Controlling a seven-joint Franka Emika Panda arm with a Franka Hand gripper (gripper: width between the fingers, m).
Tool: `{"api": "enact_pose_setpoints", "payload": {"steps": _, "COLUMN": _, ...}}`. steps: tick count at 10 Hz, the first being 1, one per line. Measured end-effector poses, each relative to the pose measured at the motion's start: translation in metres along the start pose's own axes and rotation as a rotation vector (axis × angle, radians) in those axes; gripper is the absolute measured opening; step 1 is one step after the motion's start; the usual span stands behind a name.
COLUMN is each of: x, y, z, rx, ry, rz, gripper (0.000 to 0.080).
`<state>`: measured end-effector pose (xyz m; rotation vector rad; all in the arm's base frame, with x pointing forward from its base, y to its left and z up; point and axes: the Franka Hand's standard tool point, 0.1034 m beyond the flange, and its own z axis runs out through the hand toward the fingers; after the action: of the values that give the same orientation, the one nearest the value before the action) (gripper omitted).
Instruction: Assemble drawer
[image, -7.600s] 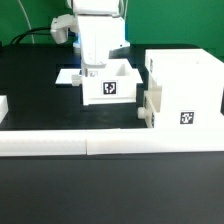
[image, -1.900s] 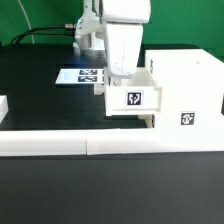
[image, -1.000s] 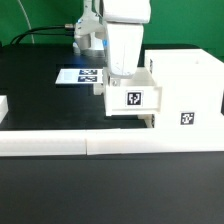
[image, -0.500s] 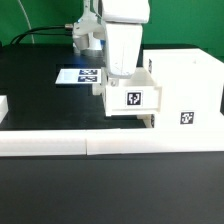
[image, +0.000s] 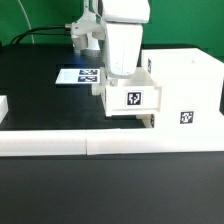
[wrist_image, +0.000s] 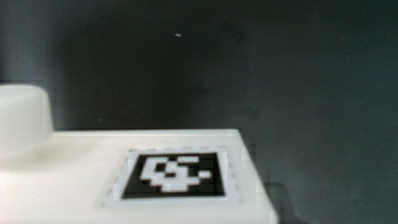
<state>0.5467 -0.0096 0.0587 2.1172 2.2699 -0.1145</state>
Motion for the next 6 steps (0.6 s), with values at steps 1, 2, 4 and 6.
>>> {"api": "enact_pose_setpoints", "payload": {"steps": 1, "x": -0.0004, "y": 0.0001, "z": 0.0, "rx": -0.001, "ry": 0.0, "rz": 0.001, "gripper": 0.0044}}
{"api": "enact_pose_setpoints", "payload": {"steps": 2, "x": -0.0016, "y": 0.0, "z": 0.0002, "rx": -0.002, "ry": 0.0, "rz": 0.003, "gripper": 0.0044}}
{"api": "enact_pose_setpoints", "payload": {"steps": 4, "x": -0.0016, "y": 0.0, "z": 0.0002, "rx": -0.002, "ry": 0.001, "rz": 0.004, "gripper": 0.0044}}
{"api": "enact_pose_setpoints", "payload": {"steps": 6, "x": -0.0056, "y": -0.0001, "z": 0.0007, "rx": -0.006, "ry": 0.001, "rz": 0.01, "gripper": 0.0044}}
